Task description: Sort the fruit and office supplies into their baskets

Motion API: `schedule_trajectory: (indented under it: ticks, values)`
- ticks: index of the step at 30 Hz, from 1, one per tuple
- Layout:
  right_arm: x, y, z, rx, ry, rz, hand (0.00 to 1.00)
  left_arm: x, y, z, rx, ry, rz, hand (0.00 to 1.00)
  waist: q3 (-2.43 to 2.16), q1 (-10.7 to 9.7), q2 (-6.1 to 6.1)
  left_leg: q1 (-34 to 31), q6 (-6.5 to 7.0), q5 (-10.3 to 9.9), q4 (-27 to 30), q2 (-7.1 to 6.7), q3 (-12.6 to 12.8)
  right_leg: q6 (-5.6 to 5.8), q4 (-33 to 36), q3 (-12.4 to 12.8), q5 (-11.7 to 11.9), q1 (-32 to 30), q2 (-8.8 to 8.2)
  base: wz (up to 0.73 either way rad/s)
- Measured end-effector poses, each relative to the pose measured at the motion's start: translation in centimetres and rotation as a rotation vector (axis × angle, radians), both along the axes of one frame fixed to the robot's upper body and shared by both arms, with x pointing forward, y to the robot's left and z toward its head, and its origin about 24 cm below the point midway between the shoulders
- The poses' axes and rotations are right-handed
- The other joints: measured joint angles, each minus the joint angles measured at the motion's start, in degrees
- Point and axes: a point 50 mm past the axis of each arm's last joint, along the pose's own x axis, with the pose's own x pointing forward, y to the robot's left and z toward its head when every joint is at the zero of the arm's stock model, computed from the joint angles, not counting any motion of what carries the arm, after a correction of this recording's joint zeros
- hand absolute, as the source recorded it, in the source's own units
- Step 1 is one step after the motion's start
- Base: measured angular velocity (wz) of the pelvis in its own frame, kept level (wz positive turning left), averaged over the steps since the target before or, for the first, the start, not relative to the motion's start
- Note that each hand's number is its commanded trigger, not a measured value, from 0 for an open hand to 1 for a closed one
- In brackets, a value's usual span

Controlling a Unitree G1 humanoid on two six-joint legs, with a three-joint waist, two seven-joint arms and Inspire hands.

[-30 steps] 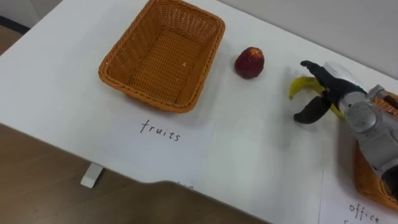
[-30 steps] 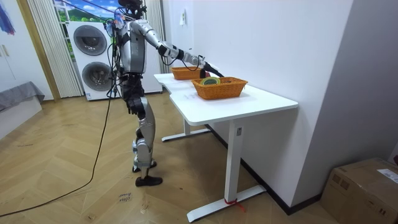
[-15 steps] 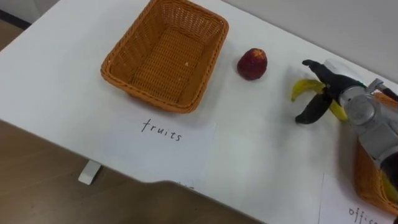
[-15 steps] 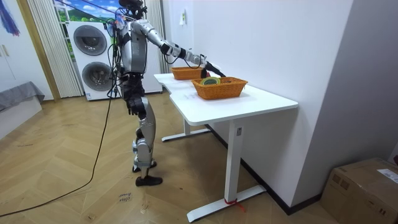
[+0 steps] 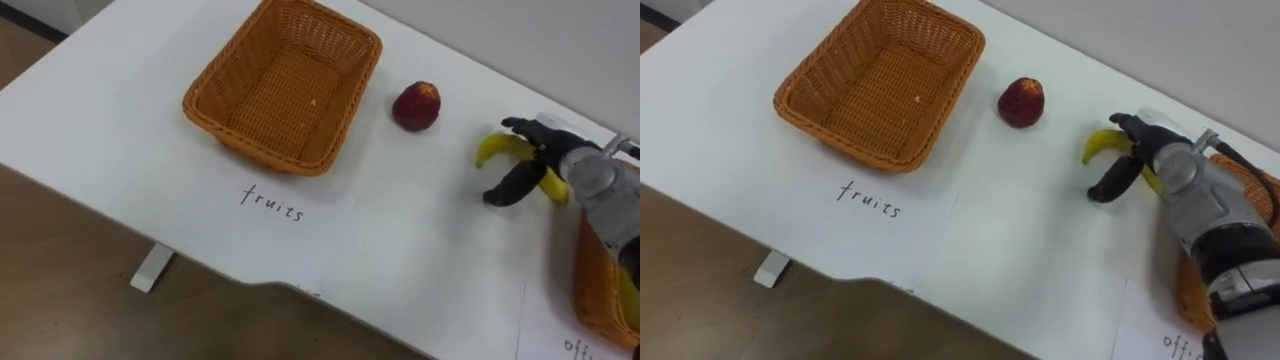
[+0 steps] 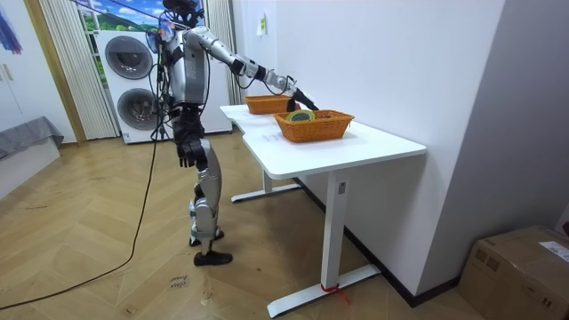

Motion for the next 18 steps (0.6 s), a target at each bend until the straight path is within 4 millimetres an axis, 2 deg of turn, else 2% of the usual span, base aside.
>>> schedule_trajectory:
  ticks: [4, 12, 18]
  values:
    - [-0.5, -0.9, -0.4, 0.035, 0.059, -0.038, 0.00, 0.0, 0.1, 0.0, -0.002, 0.009, 0.006, 0.00, -0.12, 1.1, -0.02, 0.1, 0.00, 0.1, 0.0, 0.01, -0.2, -0.02, 0.0, -0.4, 0.1, 0.1, -0.01, 0.01]
    - [-1.1, -1.0, -1.3, 0.074, 0.171, -0.037, 0.00, 1.1, 0.3, 0.3, 0.007, 0.002, -0.002, 0.00, -0.14, 1.7, -0.04, 0.6, 0.00, 0.1, 0.3, 0.00, -1.0, -0.02, -0.2, -2.7, 0.3, 1.2, -0.04, 0.05]
    - [-1.4, -1.3, -1.6, 0.078, 0.203, -0.058, 0.00, 1.6, 0.4, 0.5, 0.006, -0.001, -0.015, 0.00, -0.13, 2.3, 0.03, 0.6, 0.00, 0.1, 0.7, -0.20, -1.3, -0.09, -0.9, -3.1, 0.4, 1.8, -0.01, 0.03]
